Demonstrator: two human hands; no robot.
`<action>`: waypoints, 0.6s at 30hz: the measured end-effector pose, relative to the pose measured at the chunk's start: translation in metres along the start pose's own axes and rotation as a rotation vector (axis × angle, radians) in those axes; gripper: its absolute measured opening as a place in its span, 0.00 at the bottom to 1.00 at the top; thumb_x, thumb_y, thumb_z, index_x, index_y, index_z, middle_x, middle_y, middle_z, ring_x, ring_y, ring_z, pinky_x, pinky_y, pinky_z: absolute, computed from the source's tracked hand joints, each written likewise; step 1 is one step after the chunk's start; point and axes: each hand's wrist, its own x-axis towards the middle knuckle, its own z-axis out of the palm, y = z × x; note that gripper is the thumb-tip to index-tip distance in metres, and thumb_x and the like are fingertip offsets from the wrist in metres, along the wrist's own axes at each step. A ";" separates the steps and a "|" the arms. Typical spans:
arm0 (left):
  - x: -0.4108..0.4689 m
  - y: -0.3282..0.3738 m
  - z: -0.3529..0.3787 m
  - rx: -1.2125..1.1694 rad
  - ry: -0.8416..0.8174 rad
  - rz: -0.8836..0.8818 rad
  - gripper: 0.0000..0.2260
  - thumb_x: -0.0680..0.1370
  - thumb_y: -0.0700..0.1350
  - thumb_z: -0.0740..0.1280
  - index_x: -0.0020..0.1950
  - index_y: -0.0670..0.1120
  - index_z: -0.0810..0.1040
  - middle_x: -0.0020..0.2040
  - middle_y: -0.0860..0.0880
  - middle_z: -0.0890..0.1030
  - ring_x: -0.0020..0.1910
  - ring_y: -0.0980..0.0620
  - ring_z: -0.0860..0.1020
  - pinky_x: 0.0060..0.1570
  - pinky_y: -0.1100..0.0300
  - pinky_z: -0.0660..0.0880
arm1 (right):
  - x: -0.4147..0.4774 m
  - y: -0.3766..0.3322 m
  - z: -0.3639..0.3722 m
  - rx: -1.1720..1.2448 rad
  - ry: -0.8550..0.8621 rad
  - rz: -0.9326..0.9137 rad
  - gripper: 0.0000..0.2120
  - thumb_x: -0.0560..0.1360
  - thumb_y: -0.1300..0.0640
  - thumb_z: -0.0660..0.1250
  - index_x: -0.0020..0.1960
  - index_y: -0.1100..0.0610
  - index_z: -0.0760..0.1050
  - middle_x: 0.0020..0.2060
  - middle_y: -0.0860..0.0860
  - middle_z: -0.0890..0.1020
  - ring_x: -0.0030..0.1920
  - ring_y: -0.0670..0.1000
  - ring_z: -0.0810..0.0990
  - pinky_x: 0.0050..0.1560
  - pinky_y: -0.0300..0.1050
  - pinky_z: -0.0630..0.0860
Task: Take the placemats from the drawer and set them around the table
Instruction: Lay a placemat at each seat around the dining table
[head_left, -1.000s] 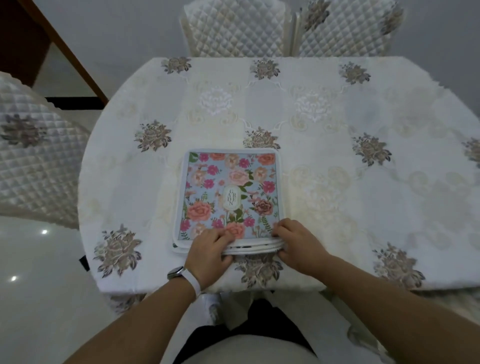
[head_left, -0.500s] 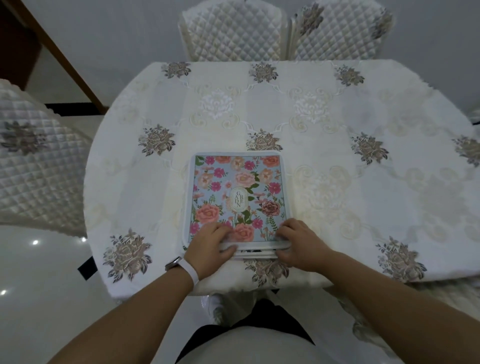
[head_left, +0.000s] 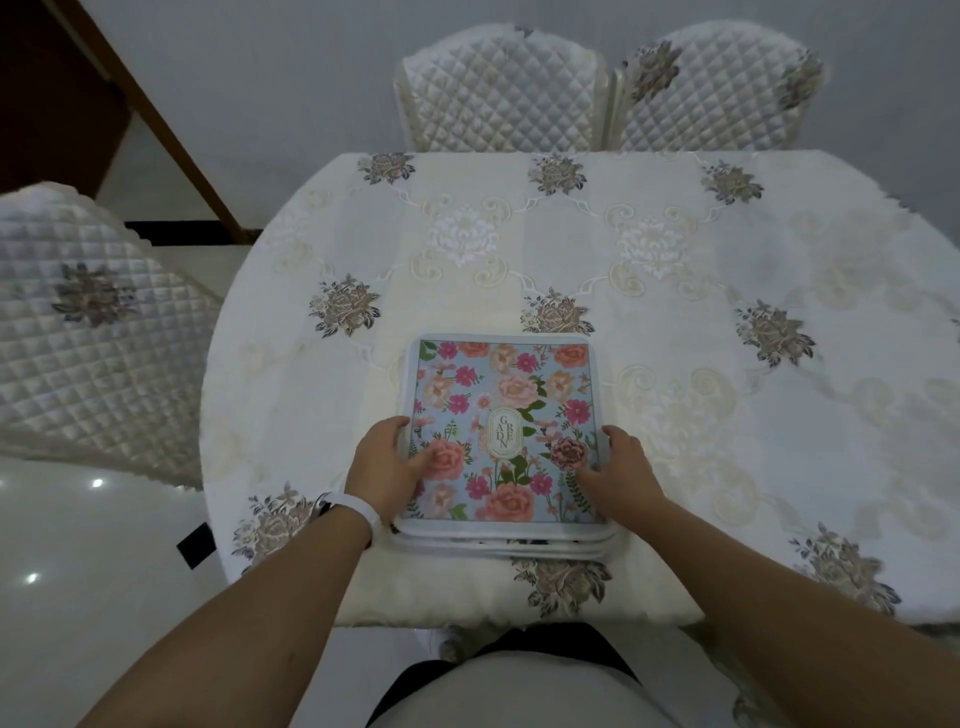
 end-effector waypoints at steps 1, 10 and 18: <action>0.002 0.004 0.002 -0.022 0.015 -0.005 0.24 0.76 0.51 0.72 0.68 0.44 0.72 0.64 0.47 0.75 0.62 0.49 0.73 0.60 0.61 0.67 | 0.005 0.000 0.000 0.015 -0.004 0.017 0.35 0.69 0.45 0.73 0.70 0.54 0.64 0.60 0.55 0.72 0.61 0.57 0.74 0.61 0.59 0.76; 0.019 0.018 0.012 -0.187 0.099 -0.188 0.24 0.75 0.48 0.72 0.69 0.47 0.70 0.59 0.46 0.73 0.53 0.47 0.77 0.57 0.48 0.77 | 0.032 -0.009 -0.012 0.283 0.021 0.085 0.21 0.73 0.57 0.72 0.63 0.56 0.69 0.50 0.51 0.79 0.45 0.52 0.81 0.37 0.53 0.83; 0.028 0.030 0.026 -0.381 -0.010 -0.311 0.09 0.76 0.43 0.71 0.54 0.48 0.76 0.47 0.50 0.81 0.45 0.50 0.81 0.41 0.57 0.78 | 0.033 -0.005 -0.031 0.335 0.020 0.189 0.17 0.75 0.56 0.70 0.60 0.58 0.69 0.45 0.52 0.78 0.40 0.50 0.80 0.27 0.44 0.77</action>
